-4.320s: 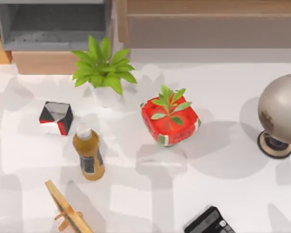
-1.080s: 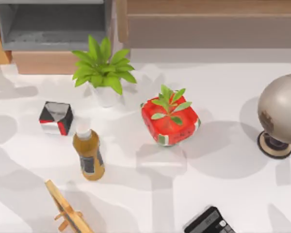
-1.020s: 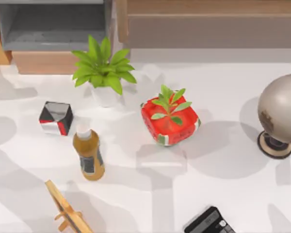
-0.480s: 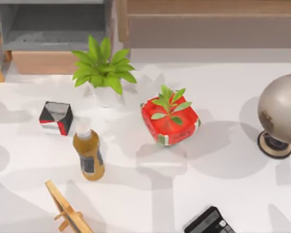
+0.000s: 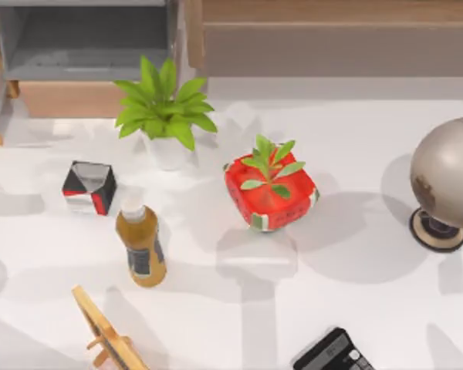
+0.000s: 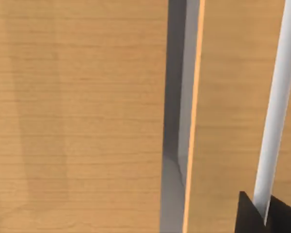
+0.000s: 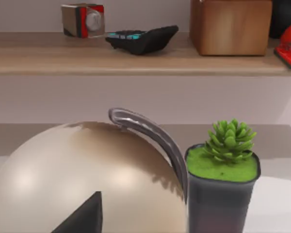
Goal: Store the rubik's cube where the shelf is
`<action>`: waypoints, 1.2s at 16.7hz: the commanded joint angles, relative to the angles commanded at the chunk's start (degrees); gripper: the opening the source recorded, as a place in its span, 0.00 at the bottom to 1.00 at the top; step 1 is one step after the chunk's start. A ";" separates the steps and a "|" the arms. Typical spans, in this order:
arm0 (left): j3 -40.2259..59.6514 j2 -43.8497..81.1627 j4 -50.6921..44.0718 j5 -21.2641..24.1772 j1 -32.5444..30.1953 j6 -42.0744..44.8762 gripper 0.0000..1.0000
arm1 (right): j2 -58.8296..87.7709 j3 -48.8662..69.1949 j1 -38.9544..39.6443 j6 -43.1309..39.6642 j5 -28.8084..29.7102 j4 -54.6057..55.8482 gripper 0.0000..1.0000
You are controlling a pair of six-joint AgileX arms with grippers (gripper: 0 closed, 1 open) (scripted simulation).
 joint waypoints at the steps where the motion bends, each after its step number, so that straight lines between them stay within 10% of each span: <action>1: -2.54 -0.93 1.18 0.85 0.79 0.01 0.00 | 0.00 0.00 0.00 0.00 0.00 0.00 1.00; 20: -19.50 -7.75 11.14 9.98 9.86 0.73 0.00 | 0.00 0.00 0.00 0.00 0.00 0.00 1.00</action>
